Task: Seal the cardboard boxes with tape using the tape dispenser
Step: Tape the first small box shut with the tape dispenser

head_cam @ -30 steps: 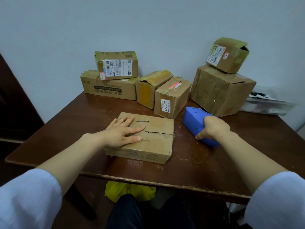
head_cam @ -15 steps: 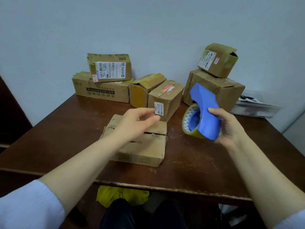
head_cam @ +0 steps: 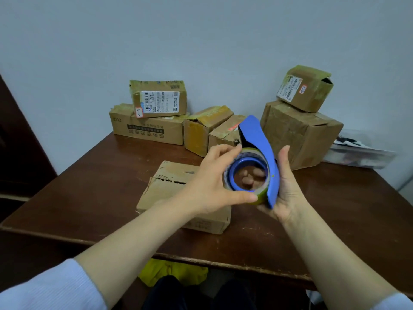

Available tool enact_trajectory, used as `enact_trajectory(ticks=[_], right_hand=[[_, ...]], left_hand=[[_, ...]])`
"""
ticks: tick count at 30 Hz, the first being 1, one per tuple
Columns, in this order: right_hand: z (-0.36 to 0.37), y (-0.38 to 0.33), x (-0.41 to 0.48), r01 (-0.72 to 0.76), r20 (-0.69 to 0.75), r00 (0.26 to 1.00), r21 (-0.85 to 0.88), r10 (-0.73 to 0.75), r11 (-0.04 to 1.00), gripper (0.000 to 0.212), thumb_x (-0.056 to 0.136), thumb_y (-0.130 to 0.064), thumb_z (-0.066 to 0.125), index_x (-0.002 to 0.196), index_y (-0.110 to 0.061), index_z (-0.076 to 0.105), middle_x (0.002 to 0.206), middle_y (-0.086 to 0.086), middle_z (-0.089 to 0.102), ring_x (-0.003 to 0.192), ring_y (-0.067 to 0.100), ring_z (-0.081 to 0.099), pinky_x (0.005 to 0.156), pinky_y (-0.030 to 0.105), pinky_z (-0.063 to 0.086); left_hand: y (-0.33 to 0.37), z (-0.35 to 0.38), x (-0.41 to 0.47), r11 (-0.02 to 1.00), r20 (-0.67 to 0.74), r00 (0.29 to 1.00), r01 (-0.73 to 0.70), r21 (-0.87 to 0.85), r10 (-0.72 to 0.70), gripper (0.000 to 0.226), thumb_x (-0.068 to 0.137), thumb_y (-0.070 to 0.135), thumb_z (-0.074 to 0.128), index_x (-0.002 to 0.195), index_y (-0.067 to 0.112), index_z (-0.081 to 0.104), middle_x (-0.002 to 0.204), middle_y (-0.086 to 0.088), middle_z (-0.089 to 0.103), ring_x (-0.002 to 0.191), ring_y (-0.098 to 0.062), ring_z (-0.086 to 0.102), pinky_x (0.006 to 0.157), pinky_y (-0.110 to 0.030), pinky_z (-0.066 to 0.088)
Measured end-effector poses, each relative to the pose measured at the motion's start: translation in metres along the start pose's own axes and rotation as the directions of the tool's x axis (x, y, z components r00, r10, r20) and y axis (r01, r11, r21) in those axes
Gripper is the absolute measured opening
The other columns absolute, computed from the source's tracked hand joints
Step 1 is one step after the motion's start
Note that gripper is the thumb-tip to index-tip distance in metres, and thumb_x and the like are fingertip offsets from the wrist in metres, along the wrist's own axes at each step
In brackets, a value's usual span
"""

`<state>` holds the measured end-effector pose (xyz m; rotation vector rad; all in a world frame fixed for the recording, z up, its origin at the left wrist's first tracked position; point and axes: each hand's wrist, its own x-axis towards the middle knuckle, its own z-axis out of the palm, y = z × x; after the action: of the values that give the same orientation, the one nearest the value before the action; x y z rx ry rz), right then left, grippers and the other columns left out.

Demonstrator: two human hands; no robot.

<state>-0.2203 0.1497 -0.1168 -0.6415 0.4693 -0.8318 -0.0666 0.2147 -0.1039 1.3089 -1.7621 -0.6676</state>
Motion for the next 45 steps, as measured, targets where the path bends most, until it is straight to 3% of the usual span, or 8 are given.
enact_trajectory(ticks=[6, 17, 25, 30, 36, 39, 42, 45], right_hand=[[-0.002, 0.006, 0.002, -0.084, 0.047, 0.995, -0.017, 0.084, 0.996, 0.096, 0.042, -0.049, 0.092, 0.121, -0.003, 0.063, 0.132, 0.020, 0.055, 0.120, 0.032, 0.055, 0.095, 0.052, 0.047], [0.019, -0.001, 0.009, -0.096, -0.035, 0.995, -0.298, 0.090, 0.950, 0.059, 0.058, -0.046, 0.074, 0.097, -0.003, 0.068, 0.077, 0.012, 0.072, 0.063, 0.023, 0.070, 0.050, 0.035, 0.057], [0.027, 0.003, 0.014, -0.087, -0.134, 0.991, -0.703, -0.011, 0.706, 0.046, 0.061, -0.032, 0.078, 0.095, -0.006, 0.063, 0.059, -0.002, 0.064, 0.054, 0.011, 0.062, 0.050, 0.025, 0.050], [0.024, 0.000, 0.014, -0.048, -0.089, 0.996, -0.494, 0.005, 0.868, 0.043, 0.062, -0.015, 0.076, 0.100, 0.001, 0.065, 0.086, 0.017, 0.061, 0.092, 0.032, 0.060, 0.089, 0.047, 0.051], [0.025, -0.003, 0.013, -0.053, -0.052, 0.998, -0.249, 0.041, 0.967, 0.042, 0.059, -0.024, 0.074, 0.093, 0.000, 0.067, 0.070, 0.012, 0.066, 0.060, 0.020, 0.067, 0.058, 0.032, 0.059], [0.018, -0.003, 0.014, -0.099, -0.050, 0.995, -0.213, 0.091, 0.972, 0.061, 0.030, -0.022, 0.096, 0.083, 0.002, 0.075, 0.080, 0.018, 0.071, 0.069, 0.025, 0.071, 0.061, 0.037, 0.060], [0.012, -0.001, 0.014, -0.171, -0.028, 0.985, -0.233, 0.169, 0.957, 0.088, 0.020, -0.020, 0.099, 0.099, 0.003, 0.069, 0.101, 0.026, 0.069, 0.085, 0.032, 0.072, 0.064, 0.044, 0.059], [0.012, 0.001, 0.010, -0.127, 0.002, 0.991, -0.235, 0.131, 0.964, 0.078, 0.015, -0.017, 0.097, 0.086, 0.003, 0.071, 0.076, 0.019, 0.069, 0.063, 0.026, 0.069, 0.055, 0.037, 0.058]], left_hand=[[-0.003, -0.009, 0.000, 0.994, -0.025, 0.999, -0.042, 0.102, 0.045, 0.099, 0.055, 0.042, 0.077, 0.142, 0.009, 0.042, 0.122, 0.009, 0.035, 0.117, 0.001, 0.039, 0.102, -0.010, 0.034], [-0.012, -0.016, 0.000, 0.986, -0.076, 0.996, 0.053, 0.155, -0.042, 0.109, 0.061, 0.043, 0.087, 0.149, 0.017, 0.029, 0.139, 0.006, 0.035, 0.127, -0.003, 0.035, 0.100, -0.015, 0.028], [-0.027, -0.013, -0.003, 0.935, -0.128, 0.991, 0.073, 0.346, -0.030, 0.111, 0.061, 0.044, 0.086, 0.150, 0.013, 0.026, 0.145, 0.004, 0.031, 0.134, -0.010, 0.031, 0.099, -0.015, 0.025], [-0.025, -0.012, 0.000, 0.915, -0.108, 0.993, 0.078, 0.396, -0.038, 0.116, 0.061, 0.048, 0.084, 0.152, 0.015, 0.019, 0.149, 0.005, 0.026, 0.136, -0.009, 0.028, 0.100, -0.016, 0.026], [-0.019, -0.002, 0.002, 0.950, -0.243, 0.970, 0.082, 0.300, -0.007, 0.106, 0.056, 0.045, 0.088, 0.141, 0.014, 0.033, 0.130, 0.003, 0.021, 0.120, -0.006, 0.030, 0.094, -0.010, 0.028], [-0.022, 0.005, -0.002, 0.955, -0.306, 0.952, 0.073, 0.289, 0.020, 0.099, 0.051, 0.043, 0.091, 0.128, 0.010, 0.038, 0.114, 0.008, 0.014, 0.098, 0.004, 0.024, 0.085, -0.003, 0.032], [-0.028, 0.008, -0.004, 0.958, -0.332, 0.941, 0.035, 0.284, 0.065, 0.088, 0.047, 0.039, 0.093, 0.107, 0.015, 0.032, 0.111, 0.004, 0.017, 0.092, 0.001, 0.026, 0.074, 0.002, 0.034], [-0.031, 0.006, -0.006, 0.973, -0.247, 0.968, 0.007, 0.229, 0.051, 0.088, 0.047, 0.031, 0.095, 0.102, 0.016, 0.027, 0.110, 0.003, 0.019, 0.094, 0.012, 0.027, 0.078, 0.002, 0.033]])
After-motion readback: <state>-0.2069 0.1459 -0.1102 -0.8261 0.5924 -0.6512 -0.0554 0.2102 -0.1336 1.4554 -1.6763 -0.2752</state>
